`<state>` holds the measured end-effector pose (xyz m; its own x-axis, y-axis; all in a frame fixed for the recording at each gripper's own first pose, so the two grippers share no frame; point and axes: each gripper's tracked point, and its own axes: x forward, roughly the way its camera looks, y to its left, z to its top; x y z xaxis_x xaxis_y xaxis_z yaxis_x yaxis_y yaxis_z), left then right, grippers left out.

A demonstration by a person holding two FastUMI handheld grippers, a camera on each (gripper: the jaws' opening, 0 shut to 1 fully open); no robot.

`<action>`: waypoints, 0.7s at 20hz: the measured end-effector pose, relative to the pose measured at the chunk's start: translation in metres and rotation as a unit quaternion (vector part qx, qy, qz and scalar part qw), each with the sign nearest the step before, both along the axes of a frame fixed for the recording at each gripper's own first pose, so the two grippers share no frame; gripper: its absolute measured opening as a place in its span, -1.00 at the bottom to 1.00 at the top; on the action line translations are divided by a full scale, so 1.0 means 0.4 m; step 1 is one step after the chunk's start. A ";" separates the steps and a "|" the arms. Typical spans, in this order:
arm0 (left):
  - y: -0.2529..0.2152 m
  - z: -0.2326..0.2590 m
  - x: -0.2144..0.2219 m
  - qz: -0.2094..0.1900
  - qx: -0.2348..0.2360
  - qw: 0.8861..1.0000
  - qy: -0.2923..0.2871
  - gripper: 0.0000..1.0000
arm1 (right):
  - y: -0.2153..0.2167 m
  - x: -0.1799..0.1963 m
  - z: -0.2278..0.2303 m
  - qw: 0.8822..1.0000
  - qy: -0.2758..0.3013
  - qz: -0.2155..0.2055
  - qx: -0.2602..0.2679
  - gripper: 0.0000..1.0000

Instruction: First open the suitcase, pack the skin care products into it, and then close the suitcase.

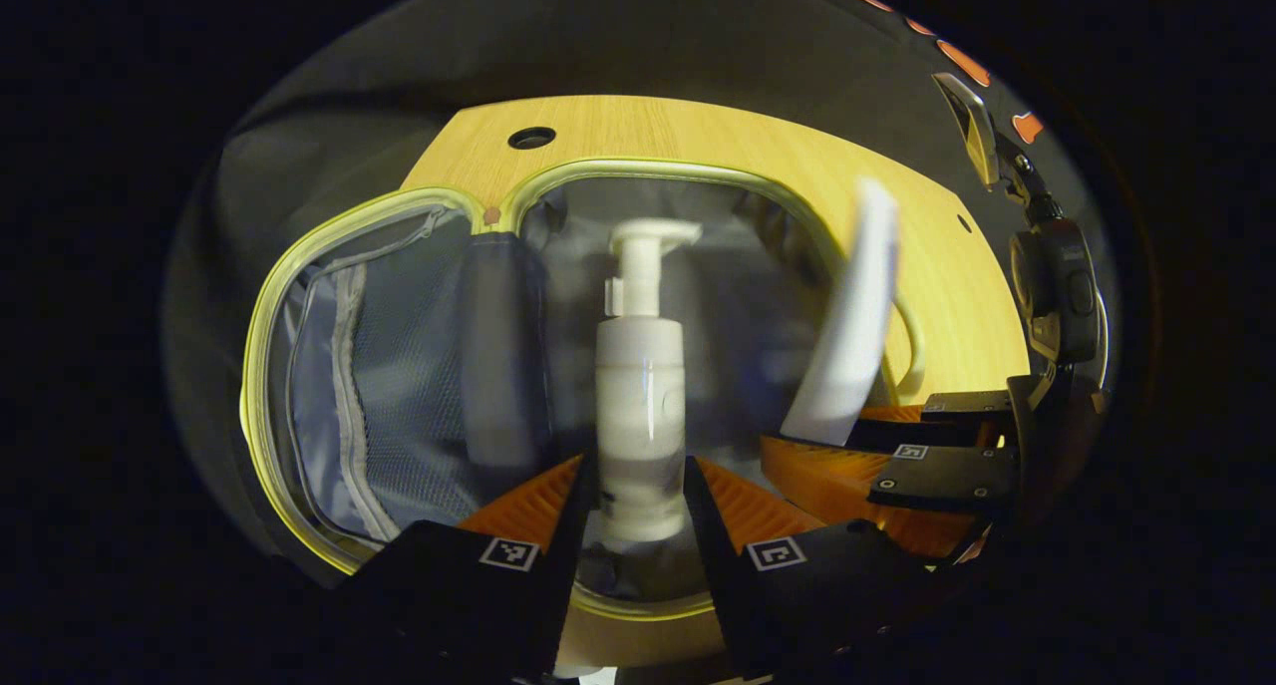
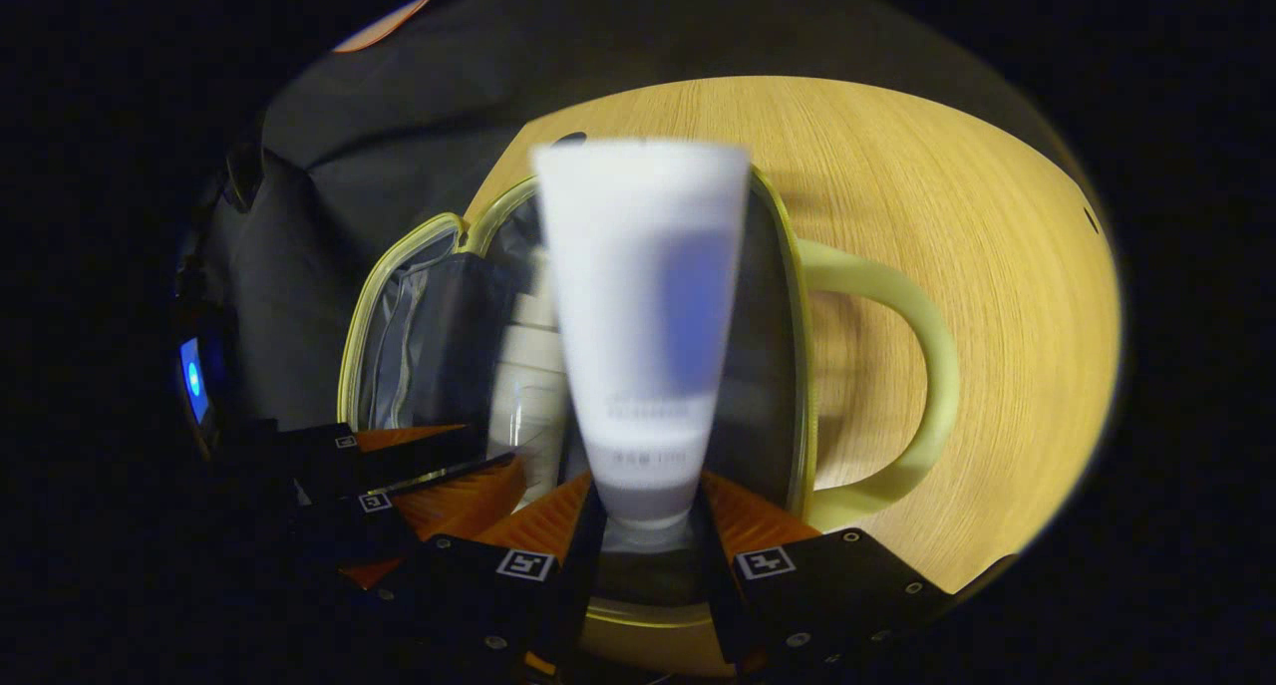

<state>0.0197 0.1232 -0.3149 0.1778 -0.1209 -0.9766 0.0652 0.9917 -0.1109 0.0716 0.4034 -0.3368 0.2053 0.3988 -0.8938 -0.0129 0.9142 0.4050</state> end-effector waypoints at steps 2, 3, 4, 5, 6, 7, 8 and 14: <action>0.003 0.005 0.007 0.003 0.000 1.000 -0.012 0.14 | -0.002 0.008 0.000 1.000 -0.005 -0.001 -0.004 -0.03; 0.008 0.010 0.009 0.004 0.002 1.000 -0.018 0.14 | -0.001 0.008 -0.007 1.000 -0.006 0.001 -0.006 0.10; 0.017 0.023 0.009 0.002 0.005 1.000 -0.025 0.16 | 0.001 0.007 -0.001 1.000 -0.011 -0.001 -0.006 0.10; 0.021 0.032 0.013 -0.001 0.006 0.999 -0.037 0.22 | -0.006 0.015 0.009 1.000 -0.019 -0.002 -0.007 0.12; 0.027 0.050 0.010 -0.002 0.011 0.999 -0.046 0.29 | -0.022 0.022 0.023 0.999 -0.033 -0.008 -0.011 0.12; 0.034 0.068 0.014 -0.004 0.016 0.998 -0.058 0.41 | -0.039 0.033 0.035 0.999 -0.045 -0.012 -0.015 0.24; 0.041 0.084 0.011 -0.003 0.020 0.998 -0.065 0.43 | -0.055 0.039 0.049 0.998 -0.056 -0.018 -0.018 0.19; 0.162 0.171 -0.001 0.034 0.055 0.989 -0.132 0.63 | -0.123 0.058 0.142 0.991 -0.123 -0.042 -0.026 0.50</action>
<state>0.0191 0.1878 -0.2467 0.4321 0.0043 -0.9018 0.0103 0.9999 0.0097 0.0948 0.3541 -0.2801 0.4498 0.3252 -0.8318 -0.0288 0.9362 0.3504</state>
